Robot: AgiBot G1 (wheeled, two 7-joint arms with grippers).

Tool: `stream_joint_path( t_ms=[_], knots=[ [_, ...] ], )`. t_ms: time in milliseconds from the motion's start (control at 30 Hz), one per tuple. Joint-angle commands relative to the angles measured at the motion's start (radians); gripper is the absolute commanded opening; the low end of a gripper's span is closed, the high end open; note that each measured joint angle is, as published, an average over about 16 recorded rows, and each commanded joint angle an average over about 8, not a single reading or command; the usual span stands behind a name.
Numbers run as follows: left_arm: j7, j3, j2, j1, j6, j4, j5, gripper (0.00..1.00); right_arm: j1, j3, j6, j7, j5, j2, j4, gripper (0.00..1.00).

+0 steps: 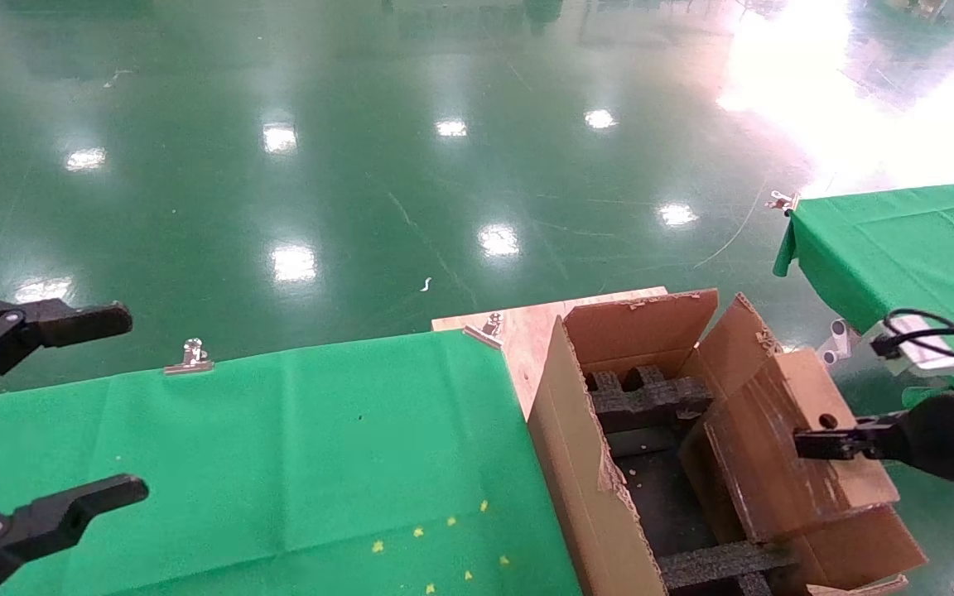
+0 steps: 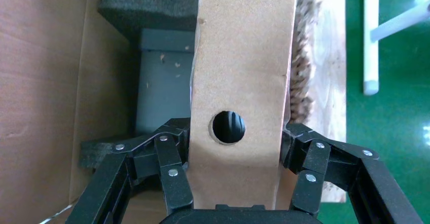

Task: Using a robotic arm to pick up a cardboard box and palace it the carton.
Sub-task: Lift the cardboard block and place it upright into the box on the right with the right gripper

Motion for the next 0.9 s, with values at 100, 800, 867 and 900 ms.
stream_joint_path(
  t_ms=[100,800,867,900],
  knots=[
    [0.0,0.0,0.0,0.0,0.0,0.0,0.0,1.0,-0.013,-0.012,0.012,0.023,-0.009,-0.014,-0.001,0.0],
    [0.0,0.0,0.0,0.0,0.0,0.0,0.0,1.0,-0.058,-0.046,0.093,0.062,-0.06,-0.075,-0.006,0.11],
    [0.0,0.0,0.0,0.0,0.0,0.0,0.0,1.0,-0.058,-0.046,0.091,0.062,-0.06,-0.074,-0.006,0.02],
    [0.0,0.0,0.0,0.0,0.0,0.0,0.0,1.0,-0.057,-0.046,0.09,0.062,-0.06,-0.073,-0.006,0.0]
  ],
)
